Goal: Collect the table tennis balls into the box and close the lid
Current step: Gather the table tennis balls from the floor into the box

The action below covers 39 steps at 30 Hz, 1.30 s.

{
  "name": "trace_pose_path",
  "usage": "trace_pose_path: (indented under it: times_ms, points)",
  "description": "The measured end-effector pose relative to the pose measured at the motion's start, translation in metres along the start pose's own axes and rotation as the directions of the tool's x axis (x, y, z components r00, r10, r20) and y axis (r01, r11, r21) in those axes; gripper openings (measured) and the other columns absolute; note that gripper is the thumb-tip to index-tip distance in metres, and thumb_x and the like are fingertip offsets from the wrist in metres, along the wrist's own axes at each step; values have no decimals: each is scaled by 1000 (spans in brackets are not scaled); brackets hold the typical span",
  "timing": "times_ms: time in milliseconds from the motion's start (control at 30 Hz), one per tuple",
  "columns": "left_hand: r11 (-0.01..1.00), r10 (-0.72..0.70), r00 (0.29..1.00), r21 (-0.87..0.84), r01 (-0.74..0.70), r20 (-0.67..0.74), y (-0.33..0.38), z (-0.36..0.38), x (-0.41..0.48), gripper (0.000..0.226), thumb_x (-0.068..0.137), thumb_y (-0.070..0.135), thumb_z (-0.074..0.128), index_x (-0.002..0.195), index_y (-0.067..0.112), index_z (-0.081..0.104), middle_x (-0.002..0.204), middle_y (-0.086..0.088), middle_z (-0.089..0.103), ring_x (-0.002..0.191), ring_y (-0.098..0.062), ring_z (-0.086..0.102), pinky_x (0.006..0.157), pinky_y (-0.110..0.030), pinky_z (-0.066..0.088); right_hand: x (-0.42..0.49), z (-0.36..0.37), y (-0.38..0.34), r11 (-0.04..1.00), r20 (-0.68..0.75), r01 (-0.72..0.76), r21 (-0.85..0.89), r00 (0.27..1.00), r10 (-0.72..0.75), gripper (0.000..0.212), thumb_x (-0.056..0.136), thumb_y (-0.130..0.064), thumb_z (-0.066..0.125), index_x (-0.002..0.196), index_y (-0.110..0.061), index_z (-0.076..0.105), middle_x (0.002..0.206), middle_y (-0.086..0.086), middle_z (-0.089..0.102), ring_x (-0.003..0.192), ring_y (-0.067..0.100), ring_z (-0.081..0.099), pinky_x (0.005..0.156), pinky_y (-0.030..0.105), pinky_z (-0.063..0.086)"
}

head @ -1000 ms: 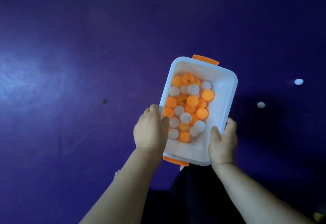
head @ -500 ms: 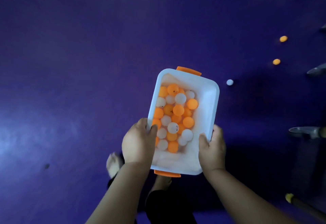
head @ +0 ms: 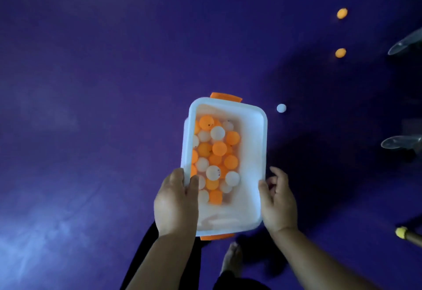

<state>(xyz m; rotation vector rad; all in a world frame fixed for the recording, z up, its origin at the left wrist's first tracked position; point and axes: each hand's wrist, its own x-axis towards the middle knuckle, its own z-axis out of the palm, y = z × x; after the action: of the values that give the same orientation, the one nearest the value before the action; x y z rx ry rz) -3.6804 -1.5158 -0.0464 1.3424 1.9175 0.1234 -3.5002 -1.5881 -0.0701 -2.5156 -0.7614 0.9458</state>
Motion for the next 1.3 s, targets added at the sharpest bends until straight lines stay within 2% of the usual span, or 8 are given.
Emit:
trace_pose_path:
  times_ms: [267, 367, 600, 833, 933, 1067, 1167, 1300]
  points:
    - [993, 60, 998, 101, -59, -6, 22, 50, 90, 27, 89, 31, 56, 84, 5, 52, 77, -8, 55, 69, -28, 47, 55, -32, 26, 94, 45, 63, 957, -79, -241, -159, 970, 231, 23, 94, -29, 51, 106, -12, 61, 104, 11, 67, 97, 33, 61, 69, 32, 39]
    - [993, 52, 999, 110, -51, -4, 26, 80, 114, 25, 90, 31, 56, 83, 7, 50, 75, -5, 52, 70, -27, 47, 52, -31, 27, 128, 68, 94, 936, -50, -270, -226, 963, 265, 23, 93, -28, 53, 106, -11, 61, 107, 13, 64, 99, 35, 59, 74, 37, 44]
    - [995, 67, 997, 82, -64, -28, 25, 141, 157, 24, 90, 31, 56, 75, 16, 45, 67, 3, 46, 68, -23, 43, 50, -18, 25, 180, 125, 147, 880, 73, -364, -303, 912, 403, 56, 93, -25, 55, 143, -13, 34, 136, 22, 38, 109, 43, 55, 85, 41, 47]
    - [995, 86, 993, 57, -82, -78, 32, 161, 178, 23, 90, 34, 56, 79, 16, 47, 70, -1, 50, 67, -21, 43, 48, -12, 27, 216, 149, 167, 823, 111, -422, -380, 862, 494, 40, 93, -25, 54, 128, -8, 43, 130, 21, 40, 102, 39, 59, 80, 36, 49]
    - [997, 58, 995, 61, -54, -77, 47, 158, 176, 23, 91, 34, 56, 79, 16, 48, 71, -2, 51, 66, -21, 43, 49, -14, 26, 224, 136, 165, 834, 147, -383, -396, 870, 470, 29, 95, -20, 49, 120, -7, 47, 125, 17, 48, 104, 32, 57, 73, 28, 35]
    - [999, 23, 995, 30, -20, -93, 86, 142, 161, 24, 91, 34, 54, 76, 16, 48, 67, -2, 50, 60, -18, 44, 50, -25, 30, 236, 84, 141, 846, 167, -374, -379, 872, 460, 31, 99, -17, 34, 106, 0, 59, 116, 21, 61, 106, 35, 58, 83, 34, 43]
    - [1000, 12, 994, -12, -13, -111, 126, 128, 150, 26, 92, 31, 54, 72, 18, 43, 65, 1, 47, 58, -13, 43, 49, -24, 27, 247, 35, 116, 868, 144, -357, -345, 894, 424, 32, 98, -25, 41, 92, -1, 61, 104, 22, 65, 94, 35, 60, 73, 34, 42]
    - [997, 62, 991, -32, -67, -120, 174, 121, 159, 24, 91, 32, 55, 73, 19, 44, 64, 7, 43, 58, -13, 40, 49, -15, 25, 281, -18, 86, 897, 156, -302, -323, 918, 365, 21, 95, -16, 45, 110, -7, 56, 109, 17, 63, 84, 27, 54, 72, 32, 43]
